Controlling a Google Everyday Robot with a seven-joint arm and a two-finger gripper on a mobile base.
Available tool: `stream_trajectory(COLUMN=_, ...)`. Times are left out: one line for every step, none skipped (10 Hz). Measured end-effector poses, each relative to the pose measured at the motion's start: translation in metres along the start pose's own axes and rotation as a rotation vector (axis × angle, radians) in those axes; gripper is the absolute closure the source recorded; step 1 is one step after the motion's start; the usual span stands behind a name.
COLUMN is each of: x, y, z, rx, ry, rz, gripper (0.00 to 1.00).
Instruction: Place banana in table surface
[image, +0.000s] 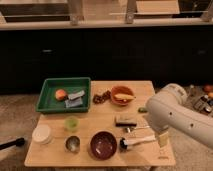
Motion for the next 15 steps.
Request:
stream_trajectory(x=0.0, y=-0.001, z=-0.002, rx=0.003, ry=-0.001, rz=0.02, gripper=0.2)
stream_trajectory(x=0.005, y=-0.004, z=-0.005, rx=-0.001, ry=0.002, rz=0.057, gripper=0.2)
stream_trajectory(x=0.008, y=-0.018, z=-0.011, rx=0.001, ry=0.006, rz=0.104, gripper=0.2)
stream_trajectory(x=0.011, y=-0.033, z=-0.015, rx=0.005, ry=0.009, rz=0.141, gripper=0.2)
stream_trajectory(x=0.014, y=-0.051, z=-0.017, rx=0.011, ry=0.009, rz=0.179, gripper=0.2)
stream_trajectory(x=0.016, y=-0.066, z=-0.017, rx=0.021, ry=0.002, rz=0.21, gripper=0.2)
stream_trajectory(x=0.019, y=-0.082, z=-0.016, rx=0.036, ry=-0.004, rz=0.245, gripper=0.2)
stream_trajectory(x=0.02, y=-0.095, z=-0.014, rx=0.054, ry=-0.011, rz=0.275, gripper=0.2)
stream_trajectory(x=0.022, y=-0.107, z=-0.01, rx=0.084, ry=-0.022, rz=0.317, gripper=0.2)
stream_trajectory(x=0.024, y=-0.116, z=-0.008, rx=0.114, ry=-0.033, rz=0.353, gripper=0.2)
stream_trajectory(x=0.026, y=-0.122, z=-0.006, rx=0.134, ry=-0.039, rz=0.376, gripper=0.2)
stream_trajectory(x=0.028, y=-0.13, z=-0.004, rx=0.156, ry=-0.049, rz=0.403, gripper=0.2)
stream_trajectory(x=0.029, y=-0.142, z=0.0, rx=0.185, ry=-0.058, rz=0.427, gripper=0.2)
stream_trajectory(x=0.031, y=-0.145, z=0.002, rx=0.208, ry=-0.058, rz=0.443, gripper=0.2)
stream_trajectory(x=0.034, y=-0.151, z=0.006, rx=0.236, ry=-0.059, rz=0.467, gripper=0.2)
